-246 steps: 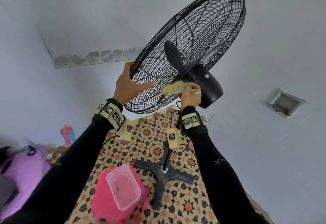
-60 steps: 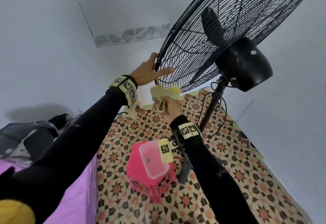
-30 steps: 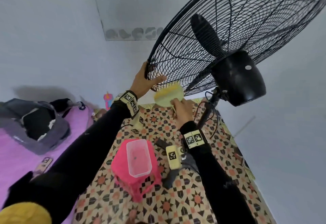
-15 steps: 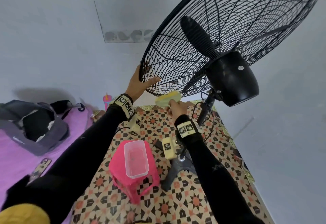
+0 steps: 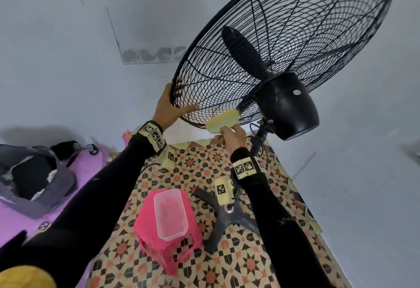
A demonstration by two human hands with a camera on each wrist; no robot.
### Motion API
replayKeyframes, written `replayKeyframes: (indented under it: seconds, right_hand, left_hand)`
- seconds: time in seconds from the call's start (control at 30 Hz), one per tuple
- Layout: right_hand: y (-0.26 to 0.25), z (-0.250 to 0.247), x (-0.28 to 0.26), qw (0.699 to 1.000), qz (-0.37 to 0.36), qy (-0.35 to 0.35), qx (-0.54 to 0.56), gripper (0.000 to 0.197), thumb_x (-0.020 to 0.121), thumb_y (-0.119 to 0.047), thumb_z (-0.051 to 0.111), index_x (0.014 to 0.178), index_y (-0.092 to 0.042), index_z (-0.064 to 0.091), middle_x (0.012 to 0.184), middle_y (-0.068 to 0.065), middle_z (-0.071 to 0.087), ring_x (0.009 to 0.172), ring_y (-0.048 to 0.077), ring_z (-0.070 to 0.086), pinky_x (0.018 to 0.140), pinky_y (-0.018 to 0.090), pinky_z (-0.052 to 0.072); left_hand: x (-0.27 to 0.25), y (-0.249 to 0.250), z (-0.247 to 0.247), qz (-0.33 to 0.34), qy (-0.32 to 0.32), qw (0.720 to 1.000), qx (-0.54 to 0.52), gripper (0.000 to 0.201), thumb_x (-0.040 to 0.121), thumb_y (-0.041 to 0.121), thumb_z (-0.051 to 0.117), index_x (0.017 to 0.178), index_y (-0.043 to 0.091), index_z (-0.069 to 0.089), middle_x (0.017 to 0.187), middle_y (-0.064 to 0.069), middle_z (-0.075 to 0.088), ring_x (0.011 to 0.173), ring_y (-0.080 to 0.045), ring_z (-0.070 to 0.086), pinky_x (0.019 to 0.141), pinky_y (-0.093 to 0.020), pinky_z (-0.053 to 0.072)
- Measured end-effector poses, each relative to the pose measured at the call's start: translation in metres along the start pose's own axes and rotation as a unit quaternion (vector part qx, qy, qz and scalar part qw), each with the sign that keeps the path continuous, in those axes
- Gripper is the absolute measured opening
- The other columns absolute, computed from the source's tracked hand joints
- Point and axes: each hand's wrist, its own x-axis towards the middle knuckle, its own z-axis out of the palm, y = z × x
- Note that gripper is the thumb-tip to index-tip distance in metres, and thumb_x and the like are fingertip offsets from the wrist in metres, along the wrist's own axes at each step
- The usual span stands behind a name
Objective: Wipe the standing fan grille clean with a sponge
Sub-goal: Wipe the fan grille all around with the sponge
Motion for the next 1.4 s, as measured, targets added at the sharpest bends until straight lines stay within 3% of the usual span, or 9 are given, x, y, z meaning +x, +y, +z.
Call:
replayKeyframes:
  seconds: [0.1,0.23,0.3,0.4,0.6,0.7,0.8,1.03,1.4]
  right_hand:
    - [-0.012,0.007,-0.005,0.999,-0.037,-0.018,0.015,0.023,0.09,-0.001,0.054,0.112,-0.003,0.062,0.091,0.011,0.068,0.047,0.008,0.057,0.046,0.022,0.043]
    - [-0.007,-0.009,-0.004,0.998,-0.018,0.007,0.052,0.013,0.088,-0.003,0.057,0.078,-0.01,0.056,0.073,0.003,0.059,0.043,0.01,0.043,0.045,0.023,0.034]
    - [0.0,-0.007,-0.002,0.998,0.013,0.038,0.039,0.004,0.09,-0.004,0.057,0.091,-0.007,0.06,0.071,0.006,0.061,0.043,0.008,0.046,0.044,0.021,0.037]
    - [-0.005,0.017,0.0,0.998,0.029,0.024,0.052,0.024,0.092,0.002,0.056,0.115,0.0,0.062,0.075,0.009,0.063,0.047,0.006,0.052,0.042,0.016,0.04]
    - [-0.001,0.018,-0.007,0.995,0.006,0.014,0.1,0.009,0.088,-0.001,0.058,0.082,-0.009,0.057,0.066,-0.001,0.059,0.043,0.008,0.042,0.041,0.021,0.032]
    - [0.012,0.016,0.001,0.995,0.026,0.059,0.071,0.008,0.089,-0.005,0.058,0.096,-0.005,0.063,0.07,0.005,0.063,0.043,0.009,0.047,0.04,0.021,0.035]
    - [0.001,0.024,0.007,0.994,0.017,0.052,0.095,0.021,0.091,0.0,0.058,0.111,-0.003,0.064,0.076,0.009,0.065,0.045,0.007,0.052,0.04,0.017,0.039]
    - [0.003,-0.006,0.003,0.996,-0.026,0.021,0.082,0.005,0.088,-0.006,0.061,0.083,-0.007,0.059,0.057,-0.003,0.056,0.038,0.009,0.039,0.046,0.027,0.037]
    - [-0.012,-0.029,0.003,0.996,-0.009,0.024,0.087,0.023,0.086,-0.003,0.06,0.068,-0.012,0.05,0.054,-0.005,0.051,0.038,0.009,0.034,0.037,0.02,0.027]
  left_hand:
    - [0.003,0.021,-0.005,0.059,0.005,0.998,0.007,0.108,0.062,0.061,0.094,0.149,0.023,0.043,0.143,0.009,0.056,0.132,-0.011,0.055,0.114,-0.046,0.046]
    - [0.013,0.068,-0.002,0.178,0.023,0.984,0.021,0.101,0.074,0.044,0.093,0.153,0.02,0.037,0.151,0.004,0.05,0.139,-0.008,0.049,0.12,-0.034,0.041]
    - [0.019,0.085,0.004,0.2,0.029,0.978,0.047,0.107,0.072,0.045,0.094,0.156,0.019,0.034,0.153,0.002,0.049,0.14,-0.005,0.047,0.118,-0.023,0.038]
    - [0.024,0.09,0.009,0.198,0.037,0.976,0.08,0.114,0.068,0.052,0.095,0.158,0.02,0.032,0.153,0.003,0.05,0.137,-0.008,0.049,0.115,-0.02,0.039]
    - [0.026,0.086,0.0,0.198,0.047,0.974,0.096,0.111,0.069,0.049,0.095,0.157,0.018,0.035,0.144,0.005,0.055,0.126,0.006,0.051,0.107,-0.014,0.042]
    - [0.024,0.085,0.005,0.203,0.048,0.974,0.091,0.109,0.071,0.048,0.094,0.157,0.019,0.034,0.146,0.004,0.052,0.127,0.01,0.049,0.105,-0.006,0.037]
    - [0.022,0.083,0.006,0.213,0.05,0.971,0.093,0.108,0.072,0.05,0.093,0.157,0.018,0.035,0.148,0.003,0.051,0.132,-0.006,0.052,0.108,-0.01,0.039]
    - [0.021,0.081,0.006,0.218,0.052,0.97,0.094,0.108,0.072,0.049,0.094,0.157,0.017,0.035,0.149,0.0,0.052,0.133,-0.014,0.053,0.113,-0.029,0.045]
    - [0.017,0.081,0.008,0.22,0.057,0.969,0.098,0.107,0.072,0.048,0.094,0.156,0.018,0.035,0.148,0.001,0.052,0.131,-0.013,0.054,0.111,-0.023,0.044]
